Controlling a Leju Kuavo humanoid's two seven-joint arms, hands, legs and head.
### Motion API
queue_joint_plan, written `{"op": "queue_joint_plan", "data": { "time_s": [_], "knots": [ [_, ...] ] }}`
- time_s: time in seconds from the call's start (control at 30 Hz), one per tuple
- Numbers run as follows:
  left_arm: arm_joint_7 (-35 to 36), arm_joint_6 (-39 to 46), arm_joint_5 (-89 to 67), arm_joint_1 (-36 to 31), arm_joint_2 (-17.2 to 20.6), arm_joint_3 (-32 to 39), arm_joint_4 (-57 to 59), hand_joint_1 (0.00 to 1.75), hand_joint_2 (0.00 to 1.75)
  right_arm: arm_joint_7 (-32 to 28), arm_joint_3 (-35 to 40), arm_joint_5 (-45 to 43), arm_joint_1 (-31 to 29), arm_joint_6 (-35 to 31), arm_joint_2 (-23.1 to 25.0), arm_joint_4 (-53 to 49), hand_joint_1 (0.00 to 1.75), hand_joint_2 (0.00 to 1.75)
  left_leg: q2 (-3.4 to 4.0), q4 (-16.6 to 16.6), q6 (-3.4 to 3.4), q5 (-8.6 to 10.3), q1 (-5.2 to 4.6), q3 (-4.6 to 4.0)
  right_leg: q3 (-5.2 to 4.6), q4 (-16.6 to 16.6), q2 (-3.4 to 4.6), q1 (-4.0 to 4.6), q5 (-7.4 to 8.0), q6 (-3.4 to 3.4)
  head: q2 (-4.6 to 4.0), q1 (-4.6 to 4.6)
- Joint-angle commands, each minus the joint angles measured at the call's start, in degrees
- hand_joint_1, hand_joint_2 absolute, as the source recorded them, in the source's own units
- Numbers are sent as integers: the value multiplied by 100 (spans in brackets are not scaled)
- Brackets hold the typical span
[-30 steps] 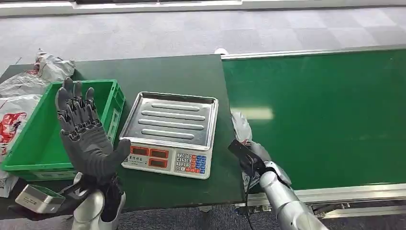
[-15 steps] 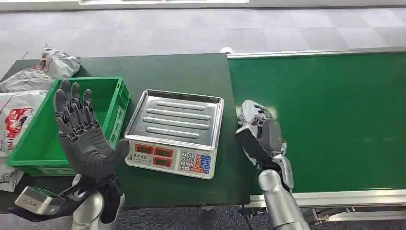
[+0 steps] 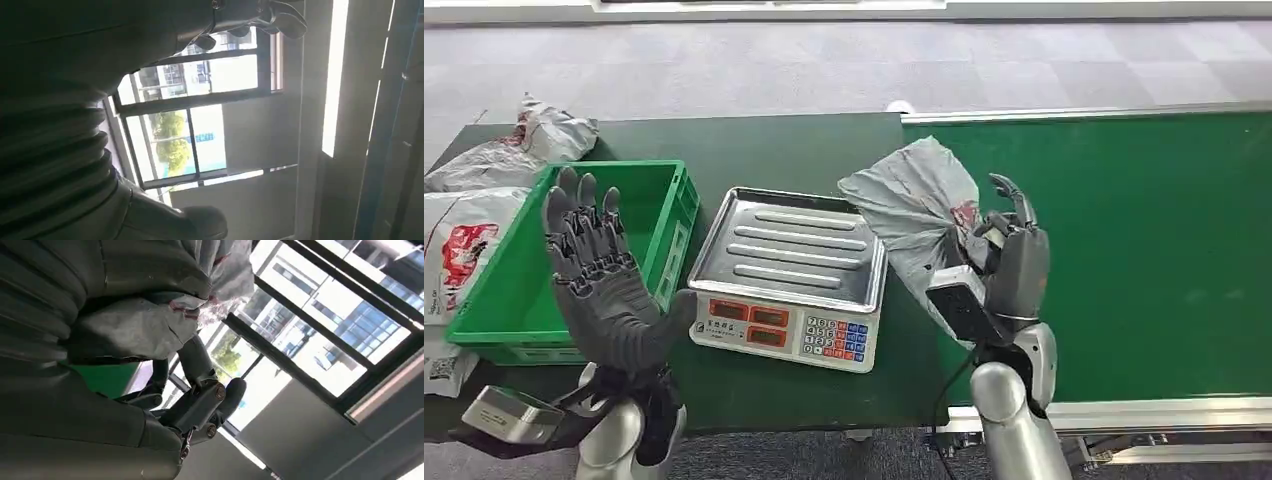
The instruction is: Moved the parcel from conveyor to table for the left to box.
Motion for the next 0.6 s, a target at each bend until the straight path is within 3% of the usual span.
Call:
{"op": "queue_joint_plan", "data": {
  "time_s": [0.03, 0.1, 0.17, 0.6],
  "knots": [
    [17, -164, 275, -738, 75, -474, 987, 0, 175, -430, 860, -326, -1878, 57, 136, 1936, 175, 175, 19, -5, 13, 2, -11, 13, 6, 1, 8, -9, 5, 5, 0, 2],
    [17, -101, 337, -901, 39, -627, 1088, 0, 175, -625, 1007, -340, -2732, -10, 379, 3097, 175, 175, 55, -2, 14, 4, -10, 14, -3, 1, 46, -8, 20, 7, 0, 0],
    [17, 21, 380, -914, 68, -694, 1095, 0, 175, -723, 1140, -396, -3140, 99, 512, 3720, 175, 175, 59, 2, 8, 7, -8, 8, -10, 5, 55, -7, 27, 4, 0, 2],
    [17, 244, 385, -642, 204, -543, 749, 0, 175, -631, 1530, -501, -3777, -249, 697, 5177, 175, 175, -3, -10, 19, 39, -9, 1, 5, -6, -1, -7, 30, 8, 0, 0]
  ]
}}
